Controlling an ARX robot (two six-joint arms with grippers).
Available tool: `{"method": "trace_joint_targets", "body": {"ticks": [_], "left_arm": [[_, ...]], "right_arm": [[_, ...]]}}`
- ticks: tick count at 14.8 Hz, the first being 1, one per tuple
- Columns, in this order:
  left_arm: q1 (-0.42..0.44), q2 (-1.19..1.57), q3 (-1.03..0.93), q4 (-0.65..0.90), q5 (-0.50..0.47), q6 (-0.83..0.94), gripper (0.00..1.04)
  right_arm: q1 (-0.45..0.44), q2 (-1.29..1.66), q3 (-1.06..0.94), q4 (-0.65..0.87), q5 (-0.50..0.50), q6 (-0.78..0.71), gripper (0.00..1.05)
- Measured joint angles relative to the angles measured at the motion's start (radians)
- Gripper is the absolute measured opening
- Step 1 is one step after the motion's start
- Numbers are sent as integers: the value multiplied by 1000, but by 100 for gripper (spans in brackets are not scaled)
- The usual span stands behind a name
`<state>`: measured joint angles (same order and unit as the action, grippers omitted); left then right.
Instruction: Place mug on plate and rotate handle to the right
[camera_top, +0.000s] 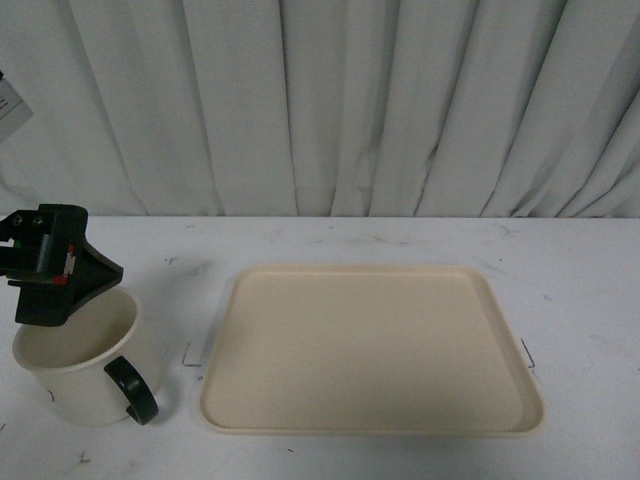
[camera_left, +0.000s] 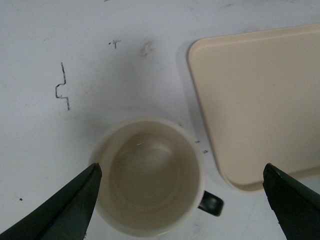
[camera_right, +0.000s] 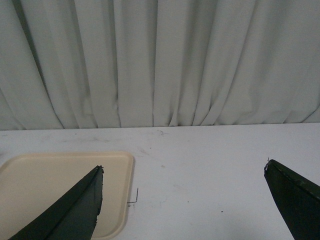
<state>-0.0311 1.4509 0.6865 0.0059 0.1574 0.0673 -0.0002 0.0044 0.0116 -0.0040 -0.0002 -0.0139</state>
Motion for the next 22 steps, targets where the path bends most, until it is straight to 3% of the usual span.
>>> {"method": "trace_joint_targets", "body": {"ticks": [6, 10, 12, 15, 17, 20, 22], "left_arm": [[150, 128, -33, 82, 64, 20, 98], [143, 238, -32, 192, 34, 20, 98], [138, 274, -26, 209, 17, 19, 74], [130, 279, -26, 222, 1, 16, 28], [114, 257, -23, 194, -3, 10, 6], [56, 174, 20, 157, -50, 7, 3], [-29, 143, 82, 163, -80, -23, 3]], "right_arm": [[0, 0, 0, 0, 0, 0, 98], [0, 0, 0, 0, 0, 0, 98], [0, 0, 0, 0, 0, 0, 98], [0, 0, 0, 0, 0, 0, 98], [0, 0, 0, 0, 0, 0, 98], [0, 0, 0, 0, 0, 0, 98], [0, 0, 0, 0, 0, 0, 98]]}}
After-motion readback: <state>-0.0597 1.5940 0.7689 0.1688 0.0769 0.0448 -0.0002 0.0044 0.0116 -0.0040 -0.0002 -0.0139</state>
